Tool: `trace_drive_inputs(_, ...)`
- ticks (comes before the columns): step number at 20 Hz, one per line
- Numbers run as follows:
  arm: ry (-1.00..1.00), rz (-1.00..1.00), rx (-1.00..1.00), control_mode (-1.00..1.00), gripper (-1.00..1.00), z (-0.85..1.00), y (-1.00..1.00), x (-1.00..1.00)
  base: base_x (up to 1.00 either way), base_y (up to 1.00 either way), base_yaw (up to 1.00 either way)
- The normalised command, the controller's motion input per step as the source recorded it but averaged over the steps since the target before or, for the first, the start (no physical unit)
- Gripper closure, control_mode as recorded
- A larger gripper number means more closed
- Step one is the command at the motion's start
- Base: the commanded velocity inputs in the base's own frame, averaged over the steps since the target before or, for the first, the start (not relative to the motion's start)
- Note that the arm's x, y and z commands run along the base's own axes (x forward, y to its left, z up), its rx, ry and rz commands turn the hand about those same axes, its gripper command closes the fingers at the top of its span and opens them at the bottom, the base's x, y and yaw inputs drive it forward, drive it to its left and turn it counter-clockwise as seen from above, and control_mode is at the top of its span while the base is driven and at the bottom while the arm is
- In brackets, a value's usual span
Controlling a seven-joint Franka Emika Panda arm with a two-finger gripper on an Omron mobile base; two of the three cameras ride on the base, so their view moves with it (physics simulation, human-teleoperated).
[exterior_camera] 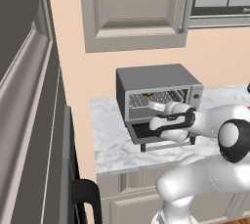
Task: Pick up the heated bread from the toaster oven and place it in the bowl. Then move the bread bowl to the dining counter.
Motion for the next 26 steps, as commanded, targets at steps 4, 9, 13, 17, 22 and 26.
trace_drive_inputs(4, 0.02, -0.03, 0.00, -1.00, -1.00, 0.00, 0.00, 0.12, 0.00, 0.00, 0.00)
trace_drive_inputs(9, 0.05, -0.03, -0.02, -1.00, -1.00, 0.00, 0.00, 0.11, 0.00, 0.00, 0.00)
trace_drive_inputs(13, 0.04, -0.02, -0.01, -1.00, -1.00, 0.00, 0.00, 0.14, 0.00, 0.00, 0.00)
trace_drive_inputs(17, 0.02, -0.01, -0.02, -1.00, -1.00, 0.00, 0.00, 0.10, 0.00, 0.00, 0.00)
trace_drive_inputs(22, 0.02, -0.01, -0.05, -1.00, -1.00, 0.00, 0.00, 0.07, 0.00, 0.00, 0.00)
trace_drive_inputs(26, 0.09, -0.02, -0.03, -1.00, -1.00, 0.00, 0.00, 0.04, 0.00, 0.00, 0.00)
